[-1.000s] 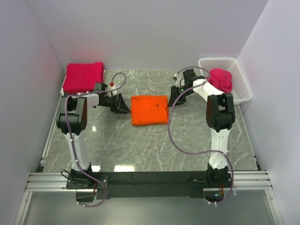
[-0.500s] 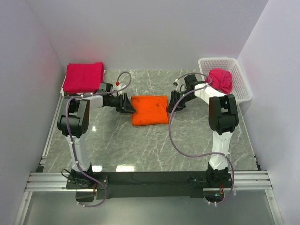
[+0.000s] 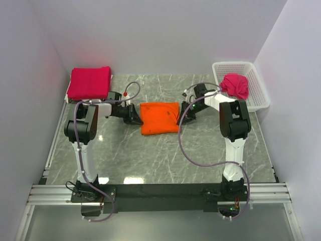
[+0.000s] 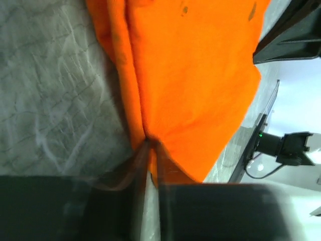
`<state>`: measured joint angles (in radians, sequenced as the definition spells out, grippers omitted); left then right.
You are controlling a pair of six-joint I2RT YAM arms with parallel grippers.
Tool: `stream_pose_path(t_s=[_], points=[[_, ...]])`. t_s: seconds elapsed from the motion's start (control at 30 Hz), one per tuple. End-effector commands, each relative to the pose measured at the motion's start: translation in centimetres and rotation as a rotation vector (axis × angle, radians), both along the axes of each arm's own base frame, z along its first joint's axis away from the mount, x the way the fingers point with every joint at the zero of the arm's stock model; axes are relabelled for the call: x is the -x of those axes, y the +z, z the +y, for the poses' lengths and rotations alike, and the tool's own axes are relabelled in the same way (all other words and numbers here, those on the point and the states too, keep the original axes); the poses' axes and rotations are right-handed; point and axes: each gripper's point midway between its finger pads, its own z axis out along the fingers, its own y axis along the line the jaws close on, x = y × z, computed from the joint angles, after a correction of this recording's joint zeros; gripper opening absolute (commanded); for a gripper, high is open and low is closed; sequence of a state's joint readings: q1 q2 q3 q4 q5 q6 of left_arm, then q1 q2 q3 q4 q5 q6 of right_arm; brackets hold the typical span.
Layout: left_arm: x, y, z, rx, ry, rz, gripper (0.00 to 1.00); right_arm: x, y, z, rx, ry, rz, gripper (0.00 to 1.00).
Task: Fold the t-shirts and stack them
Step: Fold the tshirt
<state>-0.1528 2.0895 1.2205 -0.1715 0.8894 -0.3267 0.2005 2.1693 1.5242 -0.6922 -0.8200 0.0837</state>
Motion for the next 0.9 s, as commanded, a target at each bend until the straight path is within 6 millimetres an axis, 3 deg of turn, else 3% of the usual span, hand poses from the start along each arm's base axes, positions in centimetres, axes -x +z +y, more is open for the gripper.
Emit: stream_pose_path(t_s=[0.0, 0.03, 0.1, 0.13, 0.2, 0.27, 0.3, 0.37, 0.4, 0.47, 0.5, 0.53, 0.7, 0.8, 0.83, 0.87], points=[[-0.1, 2.8, 0.3, 0.053, -0.031, -0.075, 0.22, 0.0, 1.8, 0.1, -0.006, 0.033, -0.05, 0.12], [0.2, 4.5, 0.2, 0.094, -0.067, -0.115, 0.27, -0.2, 3.7, 0.2, -0.025, 0.038, -0.107, 0.19], [-0.5, 8.5, 0.2, 0.093, -0.138, -0.302, 0.39, 0.3, 5.0, 0.0, -0.044, 0.036, -0.153, 0.37], [0.0, 9.6, 0.2, 0.096, -0.167, -0.325, 0.41, -0.2, 6.9, 0.0, -0.052, 0.03, -0.224, 0.39], [-0.6, 12.3, 0.1, 0.072, -0.213, -0.476, 0.46, -1.4, 8.2, -0.3, -0.029, 0.013, -0.29, 0.4], [-0.7, 13.9, -0.6, 0.017, -0.277, -0.653, 0.56, -3.1, 8.2, -0.8, 0.016, -0.021, -0.318, 0.4], [-0.4, 14.0, -1.0, -0.005, -0.307, -0.704, 0.57, -4.7, 9.2, -0.9, 0.023, -0.036, -0.354, 0.4], [0.1, 15.0, -2.5, -0.088, -0.421, -0.927, 0.59, -6.0, 8.0, -1.1, 0.031, -0.065, -0.309, 0.39], [1.8, 13.8, -4.0, -0.117, -0.494, -0.978, 0.59, -7.0, 7.6, -1.0, 0.028, -0.077, -0.306, 0.39], [1.8, 14.5, -5.0, -0.232, -0.589, -1.227, 0.61, -8.3, 7.4, -1.0, 0.024, -0.1, -0.306, 0.4], [3.7, 13.2, -6.6, -0.239, -0.667, -1.277, 0.61, -9.3, 7.1, -0.9, 0.023, -0.117, -0.299, 0.41], [4.0, 13.1, -7.3, -0.272, -0.721, -1.384, 0.61, -9.8, 6.9, -0.9, 0.021, -0.124, -0.299, 0.41], [6.0, 12.7, -12.3, -0.333, -0.785, -1.751, 0.6, -12.3, 6.0, -0.8, 0.006, -0.178, -0.275, 0.42], [6.7, 11.1, -14.7, -0.35, -0.811, -1.815, 0.59, -12.5, 5.4, -0.8, 0.007, -0.189, -0.257, 0.47], [6.4, 11.8, -15.5, -0.349, -0.789, -1.87, 0.59, -12.6, 5.3, -0.7, 0.002, -0.192, -0.256, 0.49], [6.5, 10.6, -15.9, -0.354, -0.805, -1.868, 0.59, -12.5, 5.2, -0.6, -0.002, -0.19, -0.249, 0.54]])
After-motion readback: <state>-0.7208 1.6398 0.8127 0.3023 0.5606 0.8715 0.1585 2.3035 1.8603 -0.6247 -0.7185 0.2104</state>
